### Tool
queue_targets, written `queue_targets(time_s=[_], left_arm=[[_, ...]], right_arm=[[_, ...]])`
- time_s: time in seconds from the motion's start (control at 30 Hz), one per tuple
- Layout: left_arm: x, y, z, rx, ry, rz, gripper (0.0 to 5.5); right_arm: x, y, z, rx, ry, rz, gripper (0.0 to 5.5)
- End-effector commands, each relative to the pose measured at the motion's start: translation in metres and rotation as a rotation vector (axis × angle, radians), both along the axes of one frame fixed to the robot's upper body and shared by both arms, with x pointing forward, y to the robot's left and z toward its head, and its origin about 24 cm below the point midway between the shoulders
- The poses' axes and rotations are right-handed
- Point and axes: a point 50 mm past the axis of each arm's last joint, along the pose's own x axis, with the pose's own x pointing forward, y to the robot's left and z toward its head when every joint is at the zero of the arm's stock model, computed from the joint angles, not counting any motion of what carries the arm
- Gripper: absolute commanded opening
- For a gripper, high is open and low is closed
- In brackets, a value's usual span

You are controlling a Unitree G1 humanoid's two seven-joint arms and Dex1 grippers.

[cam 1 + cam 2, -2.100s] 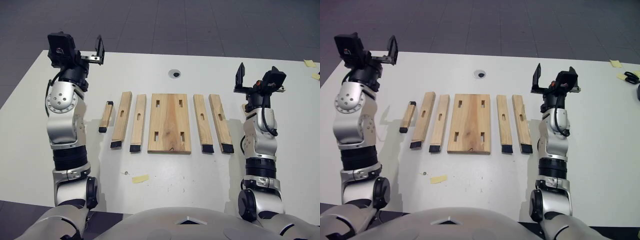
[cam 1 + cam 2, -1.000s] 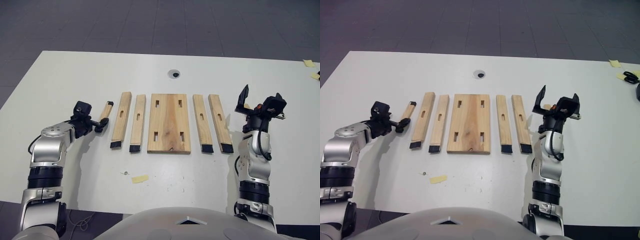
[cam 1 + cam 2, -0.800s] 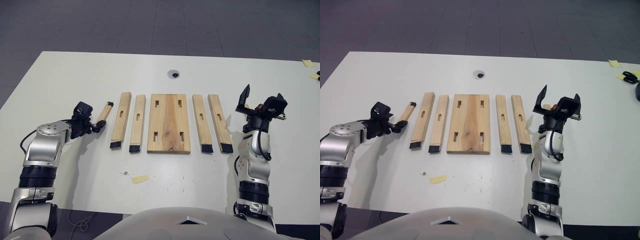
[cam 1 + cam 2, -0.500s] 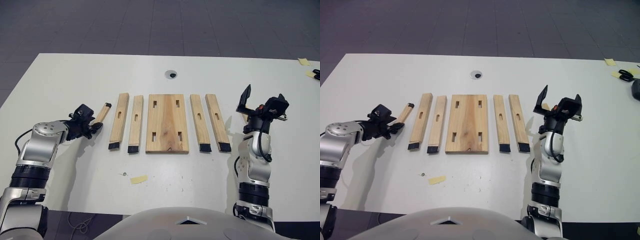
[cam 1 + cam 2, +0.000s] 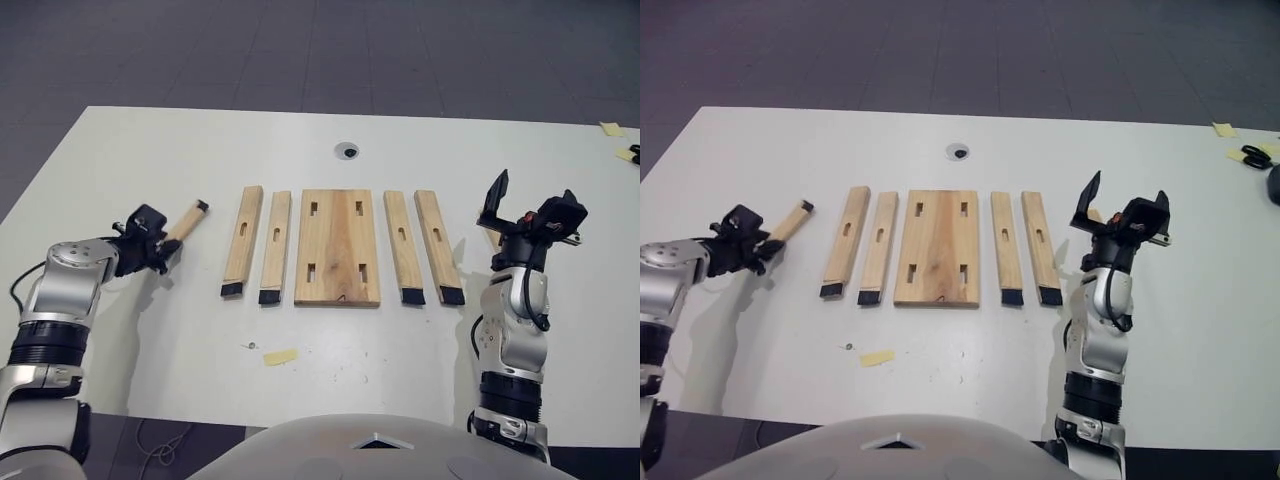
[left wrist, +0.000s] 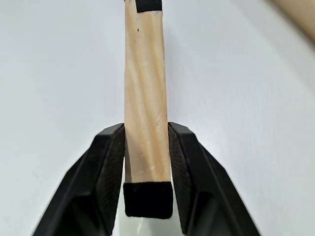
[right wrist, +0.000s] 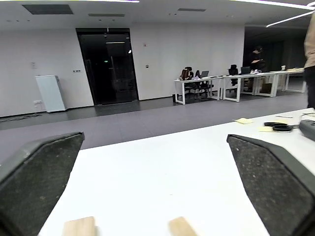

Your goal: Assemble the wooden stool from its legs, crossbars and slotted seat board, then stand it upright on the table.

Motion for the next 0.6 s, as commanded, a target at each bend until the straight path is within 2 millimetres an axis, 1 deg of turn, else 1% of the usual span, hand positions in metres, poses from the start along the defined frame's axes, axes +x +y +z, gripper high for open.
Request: queue_targets(time_s=[0.03, 0.07, 0.13, 0.2, 0.27, 0.43, 0.47, 0.53, 0.6], left_arm=[[0.013, -0.079, 0.076, -0.206, -0.342, -0.362, 1.29], [0.006, -0.097, 0.076, -0.229, -0.336, -0.475, 1.29], [-0.005, -0.119, 0.071, -0.258, -0.304, -0.627, 1.29], [-0.012, -0.130, 0.062, -0.246, -0.267, -0.699, 1.29], [-0.020, -0.139, 0.058, -0.263, -0.247, -0.745, 1.29], [-0.035, -0.157, 0.050, -0.250, -0.231, -0.825, 1.29], [-0.036, -0.159, 0.049, -0.242, -0.233, -0.832, 1.29], [-0.038, -0.163, 0.049, -0.237, -0.248, -0.836, 1.29], [-0.038, -0.166, 0.051, -0.219, -0.265, -0.844, 1.29]], right_arm=[[0.011, 0.049, 0.039, 0.350, -0.180, 0.441, 5.40], [0.010, 0.062, 0.046, 0.437, -0.213, 0.577, 5.40], [0.008, 0.081, 0.055, 0.527, -0.240, 0.774, 5.40], [0.008, 0.099, 0.062, 0.579, -0.241, 0.933, 5.40], [0.009, 0.112, 0.067, 0.635, -0.237, 1.037, 5.40], [0.015, 0.129, 0.062, 0.650, -0.162, 1.075, 5.40], [0.016, 0.132, 0.061, 0.669, -0.151, 1.073, 5.20], [0.020, 0.136, 0.058, 0.731, -0.119, 1.040, 5.04], [0.022, 0.140, 0.056, 0.746, -0.099, 1.023, 4.63]])
